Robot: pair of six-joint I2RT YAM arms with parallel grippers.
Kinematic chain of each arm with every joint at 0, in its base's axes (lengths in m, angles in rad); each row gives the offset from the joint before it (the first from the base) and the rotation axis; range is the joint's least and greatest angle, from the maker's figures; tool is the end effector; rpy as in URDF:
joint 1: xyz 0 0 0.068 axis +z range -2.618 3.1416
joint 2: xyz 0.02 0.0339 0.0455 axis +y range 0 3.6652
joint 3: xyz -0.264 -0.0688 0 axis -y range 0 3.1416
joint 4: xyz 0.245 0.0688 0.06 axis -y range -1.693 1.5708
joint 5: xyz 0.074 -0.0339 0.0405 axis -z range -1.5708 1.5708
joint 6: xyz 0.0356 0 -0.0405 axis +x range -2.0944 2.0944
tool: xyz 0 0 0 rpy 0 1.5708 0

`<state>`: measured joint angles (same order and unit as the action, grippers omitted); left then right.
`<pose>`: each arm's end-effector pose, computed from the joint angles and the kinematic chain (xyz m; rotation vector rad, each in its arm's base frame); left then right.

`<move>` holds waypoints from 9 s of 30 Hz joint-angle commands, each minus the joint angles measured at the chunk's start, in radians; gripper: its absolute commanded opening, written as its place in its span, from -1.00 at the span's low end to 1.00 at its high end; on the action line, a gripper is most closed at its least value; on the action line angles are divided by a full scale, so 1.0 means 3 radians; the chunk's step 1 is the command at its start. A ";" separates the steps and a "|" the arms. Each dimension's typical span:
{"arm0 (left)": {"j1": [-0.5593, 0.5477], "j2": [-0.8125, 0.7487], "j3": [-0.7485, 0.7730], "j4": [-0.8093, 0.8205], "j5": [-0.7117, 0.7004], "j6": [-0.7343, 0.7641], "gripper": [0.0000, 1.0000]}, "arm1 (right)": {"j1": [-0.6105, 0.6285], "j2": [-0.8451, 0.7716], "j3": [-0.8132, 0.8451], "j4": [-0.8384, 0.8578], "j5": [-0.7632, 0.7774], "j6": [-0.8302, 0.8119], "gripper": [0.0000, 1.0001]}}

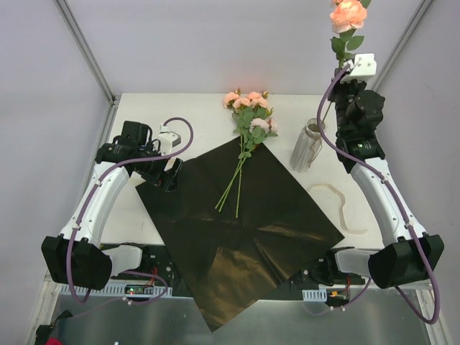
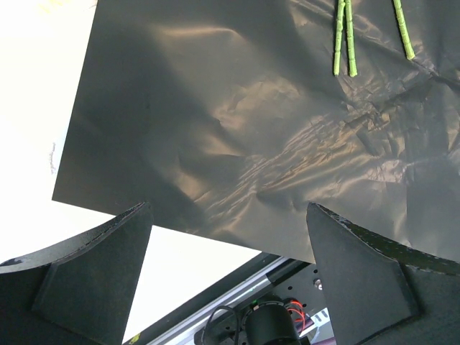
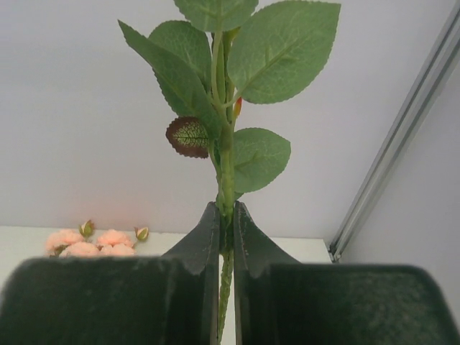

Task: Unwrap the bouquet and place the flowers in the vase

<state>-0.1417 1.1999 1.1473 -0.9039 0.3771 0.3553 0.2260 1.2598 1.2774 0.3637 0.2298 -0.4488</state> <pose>0.2297 -0.0460 0.3191 0.7517 2.3553 -0.3848 0.2786 0.0557 0.4696 -0.2022 1.1894 -0.3319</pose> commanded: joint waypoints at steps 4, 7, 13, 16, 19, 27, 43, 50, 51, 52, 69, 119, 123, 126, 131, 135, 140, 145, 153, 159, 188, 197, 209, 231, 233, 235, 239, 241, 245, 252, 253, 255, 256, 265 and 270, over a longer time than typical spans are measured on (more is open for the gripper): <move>0.0043 -0.0093 0.0052 -0.0091 0.0021 0.0063 0.76 | -0.0002 -0.0001 0.0047 -0.0183 -0.0137 0.0360 -0.79; 0.0043 -0.0104 0.0062 -0.0096 -0.0009 0.0068 0.76 | 0.0059 -0.0037 0.0155 -0.0654 -0.0117 0.0549 -0.11; 0.0043 -0.0083 0.0077 -0.0096 -0.0025 0.0068 0.75 | 0.0156 -0.0349 -0.0121 -0.0752 -0.0270 0.0918 0.47; 0.0043 -0.0078 0.0082 -0.0091 -0.0030 0.0078 0.75 | 0.0294 -0.0456 -0.0131 -0.0926 -0.0219 0.0923 0.47; 0.0043 -0.0068 0.0077 -0.0096 -0.0040 0.0073 0.75 | 0.0514 -0.0533 -0.0183 -0.0946 -0.0209 0.0893 0.47; 0.0043 -0.0022 0.0067 -0.0065 -0.0040 0.0033 0.75 | 0.1281 0.0236 0.0169 -0.1702 -0.0111 0.1005 0.48; 0.0043 -0.0078 -0.0066 -0.0014 -0.0142 0.0089 0.75 | 0.1374 0.2095 0.0722 -0.2246 -0.0419 0.1951 0.14; 0.0043 -0.0088 -0.0127 0.0022 -0.0158 0.0109 0.75 | 0.1338 0.2463 0.0835 -0.2133 -0.0347 0.2109 0.00; 0.0043 -0.0093 -0.0132 0.0027 -0.0163 0.0114 0.75 | 0.1333 0.2488 0.0850 -0.2128 -0.0357 0.2130 -0.01; 0.0043 -0.0098 -0.0153 0.0032 -0.0178 0.0129 0.75 | 0.1328 0.2519 0.0860 -0.2123 -0.0362 0.2155 -0.02; 0.0058 -0.0078 -0.0179 0.0078 -0.0173 0.0140 0.75 | 0.1302 0.2622 0.0758 -0.2005 -0.0337 0.2294 -0.75; 0.0058 0.0075 -0.0061 0.0083 -0.0137 0.0043 0.74 | 0.0413 0.0009 0.0421 0.0647 0.0001 -0.0027 -0.98; 0.0058 0.0116 -0.0010 0.0083 -0.0158 0.0053 0.74 | 0.0407 0.0075 0.0293 0.1006 0.0057 -0.0212 -0.99; 0.0058 0.0137 0.0016 0.0083 -0.0168 0.0068 0.75 | 0.0362 0.0121 0.0186 0.1165 0.0067 -0.0227 -0.99; 0.0058 0.0173 0.0036 0.0063 -0.0173 0.0078 0.74 | 0.0269 0.0193 0.0012 0.1477 0.0062 -0.0120 -0.99; 0.0058 0.0183 0.0052 0.0037 -0.0203 0.0109 0.75 | 0.0239 0.0280 -0.0070 0.1666 0.0098 -0.0028 -0.99; 0.0058 0.0219 0.0082 0.0027 -0.0234 0.0135 0.75 | 0.0233 0.0356 -0.0243 0.1789 0.0067 0.0074 -0.99; 0.0058 0.0219 0.0062 0.0027 -0.0224 0.0125 0.74 | 0.0249 0.0336 -0.0560 0.1911 0.0149 0.0136 -0.99; 0.0058 0.0137 0.0082 0.0001 -0.0229 0.0130 0.74 | 0.0336 0.0106 -0.1112 0.1871 0.0287 0.0177 -0.99; 0.0058 0.0101 0.0082 0.0001 -0.0183 0.0079 0.74 | 0.0397 -0.0543 -0.1409 0.1232 0.0231 0.0621 -0.52; 0.0058 0.0081 0.0046 0.0017 -0.0173 0.0002 0.74 | 0.1466 0.1450 0.0425 -0.1918 -0.0852 0.0826 0.01; 0.0058 0.0132 -0.0030 0.0078 -0.0168 0.0027 0.73 | 0.1430 0.2524 0.1253 -0.2235 -0.1027 0.0821 -0.15; 0.0058 0.0234 -0.0112 0.0180 -0.0173 0.0053 0.73 | 0.1261 0.2990 0.1637 -0.2261 -0.1098 0.0867 -0.19; 0.0063 0.0285 -0.0153 0.0237 -0.0193 0.0063 0.73 | 0.1220 0.3327 0.1791 -0.2414 -0.1267 0.0934 -0.21; 0.0063 0.0280 -0.0158 0.0237 -0.0198 0.0063 0.73 | 0.1220 0.3368 0.1817 -0.2460 -0.1277 0.0959 -0.21; 0.0063 0.0275 -0.0163 0.0242 -0.0188 0.0068 0.73 | 0.1220 0.3404 0.1862 -0.2536 -0.1277 0.0979 -0.22; 0.0063 0.0260 -0.0168 0.0242 -0.0188 0.0063 0.73 | 0.1246 0.3409 0.1817 -0.2568 -0.1267 0.0990 -0.27; 0.0063 0.0255 -0.0168 0.0247 -0.0178 0.0058 0.73 | 0.1266 0.3389 0.1781 -0.2537 -0.1232 0.0980 -0.33; 0.0063 0.0249 -0.0163 0.0247 -0.0173 0.0048 0.73 | 0.1322 0.3323 0.1760 -0.2527 -0.1145 0.0969 -0.77; 0.0063 0.0183 -0.0153 0.0237 -0.0193 0.0027 0.73 | 0.1389 0.2837 0.1633 -0.2302 -0.1011 0.1041 -0.98; 0.0063 0.0158 -0.0153 0.0242 -0.0188 0.0022 0.73 | 0.1389 0.2745 0.1577 -0.2190 -0.1057 0.1061 -0.98; 0.0063 0.0137 -0.0158 0.0242 -0.0183 0.0017 0.73 | 0.1389 0.2449 0.1520 -0.2087 -0.1119 0.1092 -0.99; 0.0063 0.0112 -0.0158 0.0237 -0.0183 0.0017 0.73 | 0.1389 0.2352 0.1485 -0.2006 -0.1170 0.1102 -0.99; 0.0063 -0.0011 -0.0184 0.0236 -0.0188 -0.0008 0.73 | 0.1343 0.1217 0.1474 -0.1658 -0.1247 0.1056 -0.99; 0.0063 -0.0022 -0.0184 0.0236 -0.0193 -0.0019 0.74 | 0.1307 0.0358 0.0908 -0.0803 -0.1069 0.0735 -0.99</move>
<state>-0.1352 1.2186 1.0969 -0.8337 0.3130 0.3553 0.6277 1.5471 1.6749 -0.1398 -0.1265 -0.1501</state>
